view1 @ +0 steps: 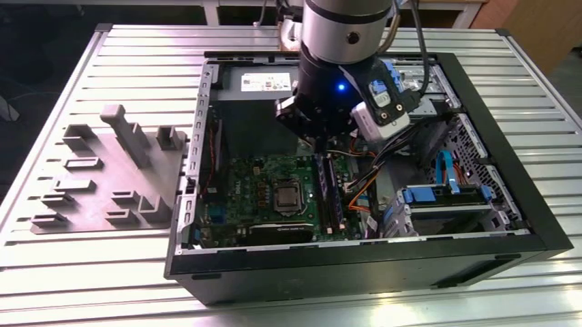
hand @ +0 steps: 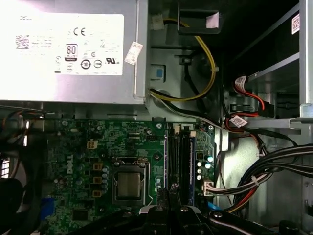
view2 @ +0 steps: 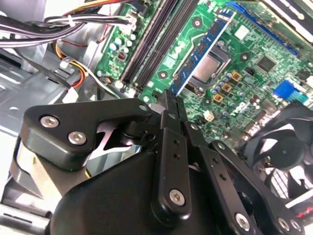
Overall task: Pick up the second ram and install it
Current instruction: 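Insert the second ram into the second slot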
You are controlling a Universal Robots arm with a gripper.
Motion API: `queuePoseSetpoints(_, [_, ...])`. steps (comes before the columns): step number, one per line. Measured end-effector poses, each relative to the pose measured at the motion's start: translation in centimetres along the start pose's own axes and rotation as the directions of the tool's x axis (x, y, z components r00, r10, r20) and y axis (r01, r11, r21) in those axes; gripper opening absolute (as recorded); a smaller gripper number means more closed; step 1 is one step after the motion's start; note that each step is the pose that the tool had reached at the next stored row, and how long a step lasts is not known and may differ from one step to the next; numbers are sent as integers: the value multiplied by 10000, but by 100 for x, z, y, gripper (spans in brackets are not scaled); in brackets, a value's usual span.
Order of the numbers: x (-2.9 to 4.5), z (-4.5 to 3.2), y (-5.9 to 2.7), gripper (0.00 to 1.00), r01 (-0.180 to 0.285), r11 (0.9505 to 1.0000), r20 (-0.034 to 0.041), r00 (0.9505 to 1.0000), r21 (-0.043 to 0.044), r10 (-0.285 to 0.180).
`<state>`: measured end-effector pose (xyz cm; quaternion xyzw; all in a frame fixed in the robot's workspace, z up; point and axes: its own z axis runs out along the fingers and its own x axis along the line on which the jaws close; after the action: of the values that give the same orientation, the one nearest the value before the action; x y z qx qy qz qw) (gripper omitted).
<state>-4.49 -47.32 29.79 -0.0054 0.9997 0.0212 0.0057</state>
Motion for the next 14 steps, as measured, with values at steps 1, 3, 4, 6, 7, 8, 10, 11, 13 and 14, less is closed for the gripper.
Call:
queuePoseSetpoints(1, [-9, 14, -1, 12, -7, 10000, 0, 10000, -2, 7])
queuePoseSetpoints(3, [-25, 34, -2, 12, -19, 10000, 1, 10000, -3, 19])
queuePoseSetpoints(4, [-32, 39, -2, 12, -24, 10000, 0, 10000, -1, 24])
queuePoseSetpoints(6, [-42, 60, -3, 12, -31, 10000, 1, 10000, -6, 31])
queuePoseSetpoints(7, [-46, 74, -4, 12, -35, 10000, 1, 10000, -7, 35])
queuePoseSetpoints(8, [-49, 87, -5, 12, -40, 10000, 2, 10000, -8, 40])
queuePoseSetpoints(10, [-51, 97, -5, 12, -43, 10000, 1, 10000, -6, 43])
queuePoseSetpoints(11, [-51, 97, -5, 12, -43, 10000, 1, 10000, -6, 43])
queuePoseSetpoints(13, [-54, 100, -5, 12, -42, 10000, 1, 10000, -7, 42])
queuePoseSetpoints(14, [-62, 103, -5, 12, -40, 10000, 2, 10000, -9, 40])
